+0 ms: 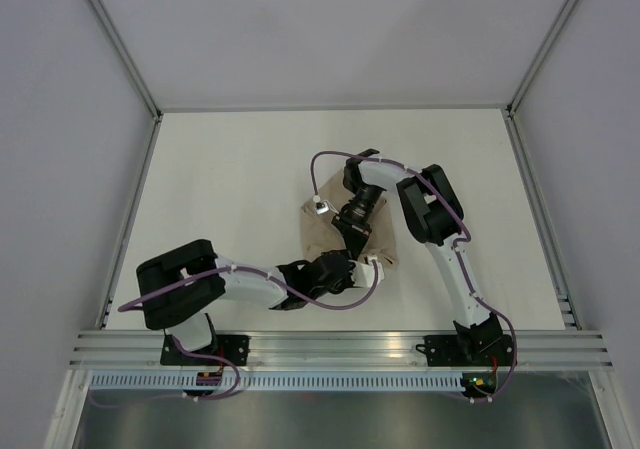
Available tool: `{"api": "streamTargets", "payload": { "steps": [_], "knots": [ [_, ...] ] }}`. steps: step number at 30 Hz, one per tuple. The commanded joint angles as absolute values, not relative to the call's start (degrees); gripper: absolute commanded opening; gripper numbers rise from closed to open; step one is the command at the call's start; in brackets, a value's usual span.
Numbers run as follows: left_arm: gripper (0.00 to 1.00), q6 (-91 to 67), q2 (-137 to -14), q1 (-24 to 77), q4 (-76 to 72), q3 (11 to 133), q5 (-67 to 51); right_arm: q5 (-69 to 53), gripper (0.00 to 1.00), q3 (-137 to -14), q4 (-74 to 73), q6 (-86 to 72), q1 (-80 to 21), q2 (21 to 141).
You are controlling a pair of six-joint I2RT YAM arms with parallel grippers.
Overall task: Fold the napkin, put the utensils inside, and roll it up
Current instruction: Roll the napkin at the center of the board.
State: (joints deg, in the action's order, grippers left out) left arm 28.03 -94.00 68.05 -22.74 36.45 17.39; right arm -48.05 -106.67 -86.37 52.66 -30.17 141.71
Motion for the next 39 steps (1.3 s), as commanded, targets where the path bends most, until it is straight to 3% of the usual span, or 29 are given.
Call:
{"api": "streamTargets", "payload": {
  "steps": [1, 9, 11, 16, 20, 29, 39],
  "knots": [
    [0.54, 29.5, -96.0, 67.3, -21.7, 38.8, 14.3, -39.6, 0.17, -105.9, -79.0, 55.2, -29.5, 145.7],
    [0.53, 28.5, -98.3, 64.3, -20.4, 39.4, 11.0, -39.9, 0.17, -105.9, -79.7, 55.7, -28.7, 146.0],
    [0.49, 28.1, -99.0, 64.2, -18.8, 40.0, 10.3, -40.0, 0.17, -106.0, -80.1, 55.9, -28.6, 146.2],
    [0.19, 26.5, -101.1, 63.6, -14.1, 41.8, 5.9, -40.4, 0.18, -106.4, -80.7, 56.3, -28.4, 146.3],
    [0.02, 23.8, -102.5, 62.1, -8.4, 45.2, 1.5, -41.0, 0.24, -106.3, -81.2, 57.0, -28.3, 146.2],
    [0.02, 20.7, -102.5, 58.5, -4.0, 47.5, -9.6, -45.3, 0.47, -105.6, -80.5, 57.4, -26.6, 140.7],
    [0.02, 16.5, -103.3, 54.1, -2.4, 48.9, -21.0, -54.0, 0.53, -102.8, -70.9, 49.7, -18.6, 126.3]
  ]
}}
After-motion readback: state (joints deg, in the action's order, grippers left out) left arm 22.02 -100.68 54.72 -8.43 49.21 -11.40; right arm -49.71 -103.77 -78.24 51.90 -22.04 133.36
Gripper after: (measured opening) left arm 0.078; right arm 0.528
